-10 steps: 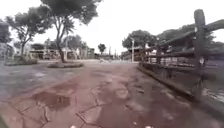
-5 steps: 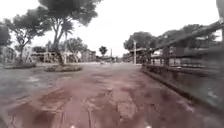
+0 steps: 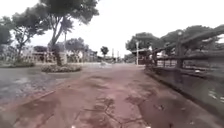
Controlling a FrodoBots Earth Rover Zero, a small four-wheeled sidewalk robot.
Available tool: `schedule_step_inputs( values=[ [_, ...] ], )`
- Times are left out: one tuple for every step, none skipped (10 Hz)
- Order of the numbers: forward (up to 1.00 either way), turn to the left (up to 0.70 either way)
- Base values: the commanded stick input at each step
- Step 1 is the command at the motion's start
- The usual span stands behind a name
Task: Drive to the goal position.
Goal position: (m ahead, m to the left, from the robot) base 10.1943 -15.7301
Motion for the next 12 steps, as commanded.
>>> schedule_step_inputs(
  values=[
    [1.0,0.03],
    [1.0,0.03],
    [1.0,0.03],
    [1.0,0.03],
    [1.0,0.03],
    [1.0,0.03],
    [1.0,0.03],
    [1.0,0.03],
    [1.0,0.03],
    [1.0,0.03],
    [1.0,0.03],
    [1.0,0.03]
  ],
)
